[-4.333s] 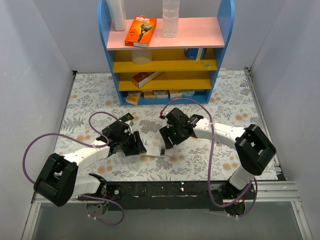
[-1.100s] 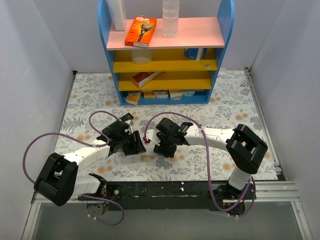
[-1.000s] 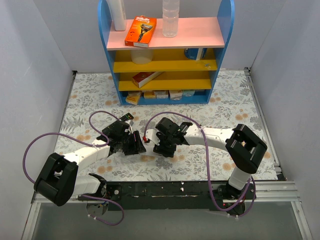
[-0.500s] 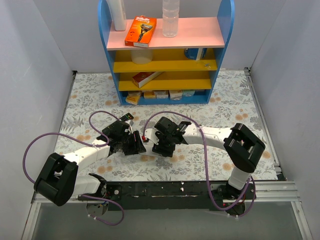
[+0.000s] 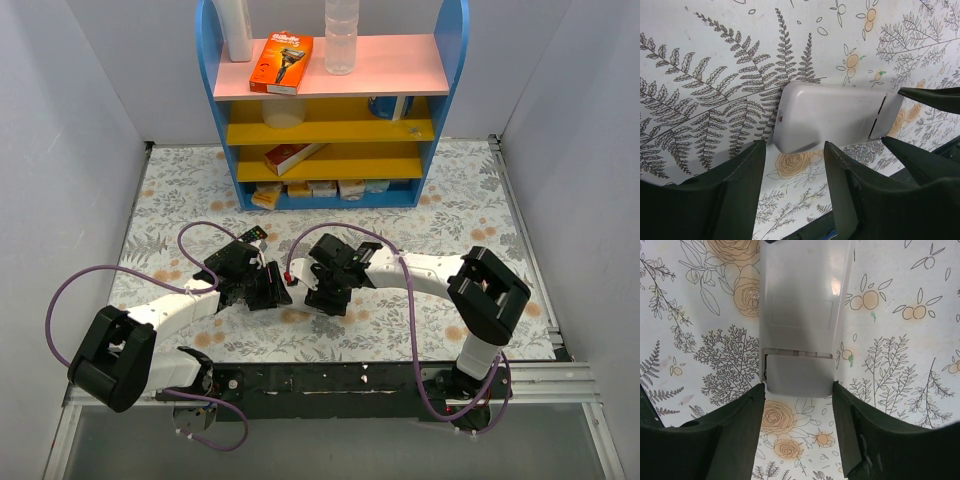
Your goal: Load the batteries into the remote control
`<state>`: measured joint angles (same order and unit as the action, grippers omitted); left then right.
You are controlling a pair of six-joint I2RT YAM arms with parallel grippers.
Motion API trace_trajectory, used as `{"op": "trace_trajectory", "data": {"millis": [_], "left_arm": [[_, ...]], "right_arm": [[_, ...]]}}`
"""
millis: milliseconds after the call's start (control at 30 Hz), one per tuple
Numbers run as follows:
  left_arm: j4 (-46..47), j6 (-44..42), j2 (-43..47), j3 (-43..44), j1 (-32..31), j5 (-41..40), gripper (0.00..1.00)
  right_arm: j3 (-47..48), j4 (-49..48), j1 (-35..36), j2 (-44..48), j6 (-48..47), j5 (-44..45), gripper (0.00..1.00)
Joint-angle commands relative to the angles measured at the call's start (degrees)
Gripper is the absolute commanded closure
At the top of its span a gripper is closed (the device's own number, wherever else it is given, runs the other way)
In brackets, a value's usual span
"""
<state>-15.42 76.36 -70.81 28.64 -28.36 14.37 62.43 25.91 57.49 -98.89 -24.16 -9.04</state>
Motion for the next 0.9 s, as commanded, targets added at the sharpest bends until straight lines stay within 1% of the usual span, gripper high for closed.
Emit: {"op": "trace_trajectory", "data": {"millis": [0, 200, 367, 533, 667, 867], "left_arm": [[-2.2, -0.8, 0.7, 0.6, -0.1, -1.7, 0.5], [-2.2, -0.7, 0.7, 0.5, -0.1, -1.8, 0.5], [-2.2, -0.7, 1.0, 0.4, -0.1, -1.7, 0.5], [-2.1, -0.7, 1.2, 0.3, -0.1, -1.6, 0.5], [-2.1, -0.7, 1.1, 0.4, -0.1, -1.6, 0.5], [-2.1, -0.8, 1.0, 0.4, -0.1, -1.5, 0.5]], "right_arm": [[2.7, 1.1, 0.2, 1.8, 1.0, -1.7, 0.36], [3.1, 1.1, 0.2, 3.3, 2.4, -1.6, 0.33], [2.0, -0.4, -0.1, 5.0, 3.9, -0.6, 0.33], [0.6, -4.4, -1.8, 7.5, 8.1, 0.8, 0.38], [0.4, -5.5, -4.2, 7.6, 9.0, -2.3, 0.41], [0.1, -6.5, -6.1, 5.5, 11.4, 1.7, 0.51]]}}
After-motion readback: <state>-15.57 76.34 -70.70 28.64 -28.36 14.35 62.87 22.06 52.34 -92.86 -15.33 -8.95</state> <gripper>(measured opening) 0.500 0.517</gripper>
